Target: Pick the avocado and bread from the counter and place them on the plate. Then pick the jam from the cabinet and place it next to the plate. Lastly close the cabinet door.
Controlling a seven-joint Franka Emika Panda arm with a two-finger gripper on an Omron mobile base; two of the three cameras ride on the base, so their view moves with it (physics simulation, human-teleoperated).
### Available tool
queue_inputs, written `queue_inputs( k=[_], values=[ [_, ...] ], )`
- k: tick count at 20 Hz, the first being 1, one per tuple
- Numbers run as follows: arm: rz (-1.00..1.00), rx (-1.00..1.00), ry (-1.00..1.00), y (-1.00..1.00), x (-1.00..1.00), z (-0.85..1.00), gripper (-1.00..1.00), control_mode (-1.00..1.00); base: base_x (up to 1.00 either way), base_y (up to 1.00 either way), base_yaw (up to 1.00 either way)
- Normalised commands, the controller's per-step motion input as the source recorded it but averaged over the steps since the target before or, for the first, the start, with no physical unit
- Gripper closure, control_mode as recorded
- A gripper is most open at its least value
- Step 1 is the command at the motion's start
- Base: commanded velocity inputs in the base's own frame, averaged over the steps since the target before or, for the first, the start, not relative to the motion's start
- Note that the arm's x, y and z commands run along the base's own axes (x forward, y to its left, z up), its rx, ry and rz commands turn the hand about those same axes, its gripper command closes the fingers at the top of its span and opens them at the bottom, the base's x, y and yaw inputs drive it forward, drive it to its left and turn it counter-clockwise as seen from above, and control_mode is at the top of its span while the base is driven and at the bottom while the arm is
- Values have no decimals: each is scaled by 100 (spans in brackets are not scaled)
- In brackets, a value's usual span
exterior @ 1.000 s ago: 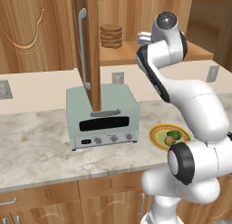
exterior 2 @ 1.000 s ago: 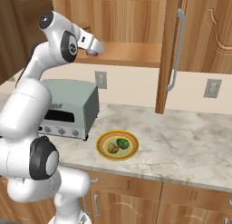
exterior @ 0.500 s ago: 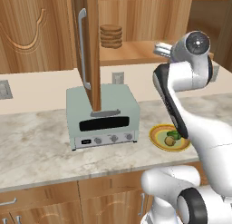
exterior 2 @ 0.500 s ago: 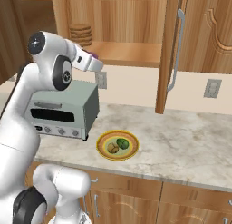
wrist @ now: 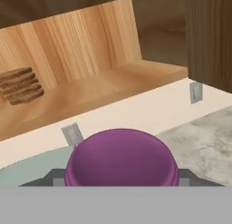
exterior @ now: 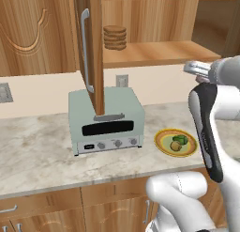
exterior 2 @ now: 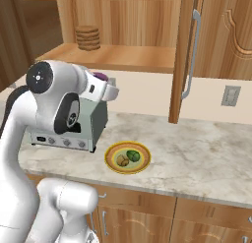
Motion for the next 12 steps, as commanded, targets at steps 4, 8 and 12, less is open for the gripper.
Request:
queue_inputs(
  k=[4, 8, 12],
  values=[
    [7, 0, 0, -27, -97, -29, 100, -100, 0, 0, 0],
    [8, 0, 0, -26, -93, -36, 100, -100, 0, 0, 0],
    [7, 0, 0, -14, -79, -40, 100, -100, 0, 0, 0]
  ],
)
